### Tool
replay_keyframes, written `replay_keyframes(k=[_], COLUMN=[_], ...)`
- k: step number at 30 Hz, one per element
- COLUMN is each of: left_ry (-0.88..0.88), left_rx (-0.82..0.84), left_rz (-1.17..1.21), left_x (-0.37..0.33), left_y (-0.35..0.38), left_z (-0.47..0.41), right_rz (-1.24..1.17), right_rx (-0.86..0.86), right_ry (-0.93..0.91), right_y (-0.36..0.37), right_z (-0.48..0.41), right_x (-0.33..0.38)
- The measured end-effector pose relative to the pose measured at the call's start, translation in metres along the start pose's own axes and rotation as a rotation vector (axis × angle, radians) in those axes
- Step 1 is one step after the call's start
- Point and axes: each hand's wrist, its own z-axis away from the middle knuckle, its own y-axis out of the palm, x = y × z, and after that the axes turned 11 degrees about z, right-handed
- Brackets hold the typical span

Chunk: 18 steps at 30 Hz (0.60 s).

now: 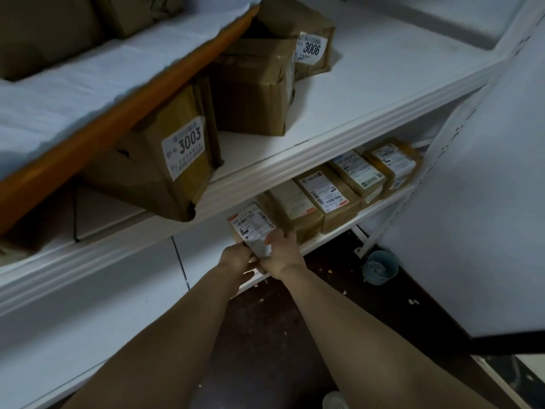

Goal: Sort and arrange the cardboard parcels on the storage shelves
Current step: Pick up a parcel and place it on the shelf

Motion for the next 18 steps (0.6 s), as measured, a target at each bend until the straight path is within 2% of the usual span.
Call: replay_keyframes(k=[4, 6, 9, 13, 18], left_ry=[-0.029, -0.060, -0.071, -0.045, -0.037], left_rx=[-0.013, -0.008, 0.024, 0.050, 0.013], left_rz=[-0.045, -0.035, 0.004, -0.001, -0.015], left_x=[0.002, 0.004, 0.004, -0.001, -0.008], left_y=[-0.002, -0.001, 0.003, 0.012, 0.017], left_z=[-0.016, -0.020, -0.022, -0.021, -0.011], right_rz=[0.365, 0.458, 0.475, 0.374, 0.511], right_rx=[-0.101, -0.089, -0.066, -0.020, 0.013], right_ry=[-0.113, -0.190, -0.236, -0.164, -0.251], right_y=[0.010, 0.015, 0.017, 0.017, 0.002], right_z=[-0.010, -0.013, -0.019, -0.027, -0.022], right_x=[-0.003, -0.006, -0.007, -0.010, -0.008])
